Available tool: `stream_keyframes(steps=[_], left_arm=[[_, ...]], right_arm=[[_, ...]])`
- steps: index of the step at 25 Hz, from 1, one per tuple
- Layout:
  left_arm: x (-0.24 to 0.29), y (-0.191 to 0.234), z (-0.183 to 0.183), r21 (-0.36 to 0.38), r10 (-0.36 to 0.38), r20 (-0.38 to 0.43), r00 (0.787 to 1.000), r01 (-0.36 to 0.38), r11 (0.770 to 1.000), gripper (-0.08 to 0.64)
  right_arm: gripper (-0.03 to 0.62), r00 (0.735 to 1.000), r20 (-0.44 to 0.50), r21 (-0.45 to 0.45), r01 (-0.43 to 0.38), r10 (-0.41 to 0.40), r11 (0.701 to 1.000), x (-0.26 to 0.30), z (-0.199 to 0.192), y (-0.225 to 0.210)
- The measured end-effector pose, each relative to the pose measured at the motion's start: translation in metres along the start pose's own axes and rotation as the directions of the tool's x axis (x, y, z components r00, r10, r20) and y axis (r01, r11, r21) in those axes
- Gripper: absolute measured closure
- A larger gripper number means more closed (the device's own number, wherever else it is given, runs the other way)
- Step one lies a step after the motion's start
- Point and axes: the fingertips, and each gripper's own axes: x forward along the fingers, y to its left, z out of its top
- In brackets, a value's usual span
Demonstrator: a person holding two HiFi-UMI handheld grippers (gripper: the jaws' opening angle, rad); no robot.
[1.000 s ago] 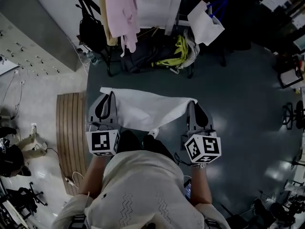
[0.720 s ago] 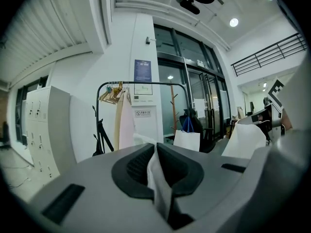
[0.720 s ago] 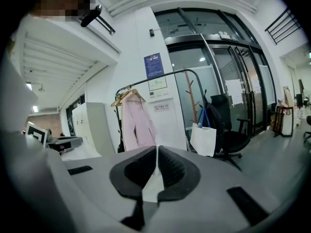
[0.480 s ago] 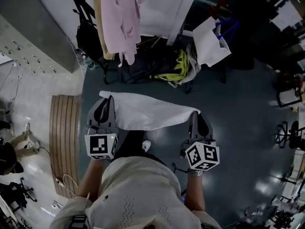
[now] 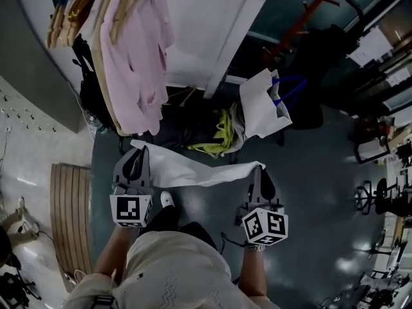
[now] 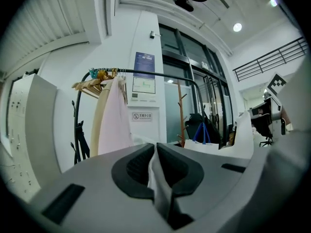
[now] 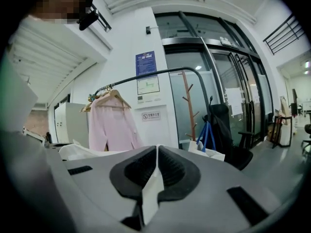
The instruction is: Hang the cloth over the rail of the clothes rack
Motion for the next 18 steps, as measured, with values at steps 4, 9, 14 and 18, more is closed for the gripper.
stream_keyframes(steps=[4,9,14,18], left_arm=[[0.046,0.016,0.035,0.017,-0.011,0.072,0.997,0.01,1.0,0.537],[0.087,0.026,0.093,0.059,-0.027,0.192,0.981,0.015,0.998,0.537],[0.124,0.018,0.177,0.056,-0.044,0.331,0.943,0.027,0.998,0.537],[0.156,0.012,0.255,0.044,-0.019,0.449,0.893,-0.001,0.999,0.537]], right_arm=[[0.569,0.999,0.041,-0.015,0.006,-0.006,1.0,0.035,0.031,-0.008],[0.569,0.99,0.139,-0.095,0.004,0.009,0.995,0.069,0.09,-0.01],[0.569,0.966,0.257,-0.146,0.021,0.017,0.989,0.104,0.174,-0.028],[0.569,0.916,0.385,-0.141,-0.062,0.112,0.988,0.134,0.256,-0.044]])
